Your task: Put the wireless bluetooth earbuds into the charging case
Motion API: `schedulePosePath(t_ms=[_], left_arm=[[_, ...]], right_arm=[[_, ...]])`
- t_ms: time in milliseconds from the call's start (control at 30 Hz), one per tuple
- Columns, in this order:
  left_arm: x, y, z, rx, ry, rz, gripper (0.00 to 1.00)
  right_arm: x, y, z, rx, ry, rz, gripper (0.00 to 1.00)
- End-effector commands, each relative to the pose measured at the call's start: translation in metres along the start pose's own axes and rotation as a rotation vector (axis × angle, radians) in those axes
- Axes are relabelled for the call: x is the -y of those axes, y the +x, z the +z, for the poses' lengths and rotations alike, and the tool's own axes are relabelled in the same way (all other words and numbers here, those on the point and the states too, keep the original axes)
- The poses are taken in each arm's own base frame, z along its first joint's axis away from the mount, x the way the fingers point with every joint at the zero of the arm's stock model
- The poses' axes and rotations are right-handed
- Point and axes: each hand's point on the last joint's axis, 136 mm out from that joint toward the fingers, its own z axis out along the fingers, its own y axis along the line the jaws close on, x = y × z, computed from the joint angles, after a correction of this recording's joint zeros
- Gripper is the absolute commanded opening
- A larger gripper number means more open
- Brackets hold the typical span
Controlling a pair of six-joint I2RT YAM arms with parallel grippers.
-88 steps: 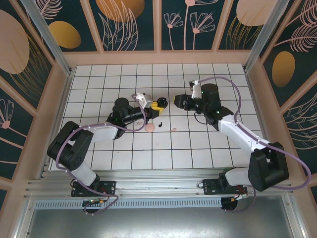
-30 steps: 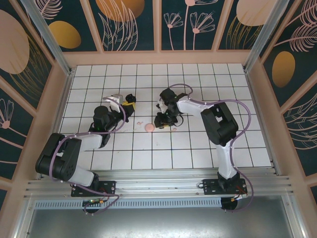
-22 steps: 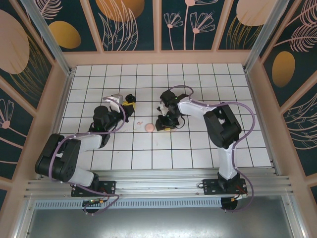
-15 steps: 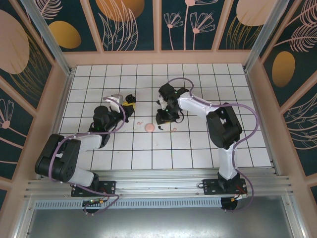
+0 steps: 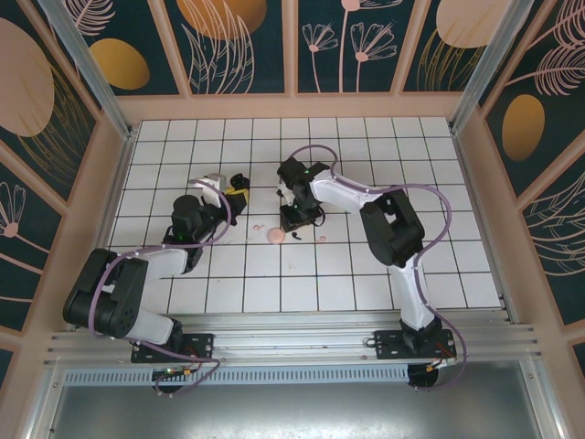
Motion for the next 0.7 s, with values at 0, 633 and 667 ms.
schedulePosePath(t_ms=[0, 633, 667], left_arm=[[-0.001, -0.006, -0.003, 0.017, -0.005, 0.023, 0.12], [0.003, -0.011, 0.003, 0.017, 0.017, 0.023, 0.12], [0.003, -0.012, 0.003, 0.017, 0.017, 0.023, 0.12]], right_arm=[[0.002, 0.006, 0.003, -0.034, 0.046, -0.028, 0.36], [0.039, 0.015, -0.017, 0.029, 0.152, 0.207, 0.34], [0.043, 0.015, -0.020, 0.039, 0.156, 0.228, 0.34]])
